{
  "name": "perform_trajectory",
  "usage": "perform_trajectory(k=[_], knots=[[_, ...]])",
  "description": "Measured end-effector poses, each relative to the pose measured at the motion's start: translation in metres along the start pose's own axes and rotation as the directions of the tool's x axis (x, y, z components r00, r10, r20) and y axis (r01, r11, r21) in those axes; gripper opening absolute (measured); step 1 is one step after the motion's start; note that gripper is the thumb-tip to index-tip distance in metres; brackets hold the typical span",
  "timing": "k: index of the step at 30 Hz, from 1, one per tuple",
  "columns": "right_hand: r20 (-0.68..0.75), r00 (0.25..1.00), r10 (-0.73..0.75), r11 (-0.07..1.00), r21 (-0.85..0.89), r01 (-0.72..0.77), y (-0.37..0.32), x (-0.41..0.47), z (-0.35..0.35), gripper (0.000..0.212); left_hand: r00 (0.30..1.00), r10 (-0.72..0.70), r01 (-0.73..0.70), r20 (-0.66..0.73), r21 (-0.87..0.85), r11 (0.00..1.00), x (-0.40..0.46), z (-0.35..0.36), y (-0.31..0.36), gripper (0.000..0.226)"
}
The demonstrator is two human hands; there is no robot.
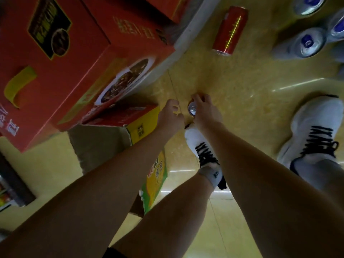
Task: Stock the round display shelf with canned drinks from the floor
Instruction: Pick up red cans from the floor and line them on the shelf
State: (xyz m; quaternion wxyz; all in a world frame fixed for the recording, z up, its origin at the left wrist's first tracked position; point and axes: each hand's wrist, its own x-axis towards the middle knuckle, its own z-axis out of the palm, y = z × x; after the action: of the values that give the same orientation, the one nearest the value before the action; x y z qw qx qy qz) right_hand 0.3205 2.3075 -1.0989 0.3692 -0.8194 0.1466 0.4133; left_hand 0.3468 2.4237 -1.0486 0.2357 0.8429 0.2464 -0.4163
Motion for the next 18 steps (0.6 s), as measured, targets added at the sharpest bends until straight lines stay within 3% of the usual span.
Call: perform_trajectory(k=[4,9,13,18], knots=[[0.001,0.999,0.050,0.996,0.072,-0.050,0.011,-0.017,-0.019,0.066,0.999,0.016,-0.015,-0.036,0.018,1.000,-0.010,0.000,0.002,0.032],[0.053,0.997,-0.053,0.997,0.066,0.050,0.025,-0.082,-0.080,0.077,1.000,0.014,-0.015,-0.023,-0.018,1.000,-0.068,-0.005,0.024,0.027],[0.047,0.994,-0.094,0.985,0.151,0.086,0.010,-0.140,-0.150,0.074,0.999,0.050,-0.049,0.007,-0.061,0.997,-0.135,-0.014,0.066,0.024],[0.045,0.982,-0.183,0.977,0.121,0.176,-0.032,-0.221,-0.256,0.060,0.991,0.131,-0.130,0.018,-0.061,0.990,-0.229,-0.056,0.145,0.026]])
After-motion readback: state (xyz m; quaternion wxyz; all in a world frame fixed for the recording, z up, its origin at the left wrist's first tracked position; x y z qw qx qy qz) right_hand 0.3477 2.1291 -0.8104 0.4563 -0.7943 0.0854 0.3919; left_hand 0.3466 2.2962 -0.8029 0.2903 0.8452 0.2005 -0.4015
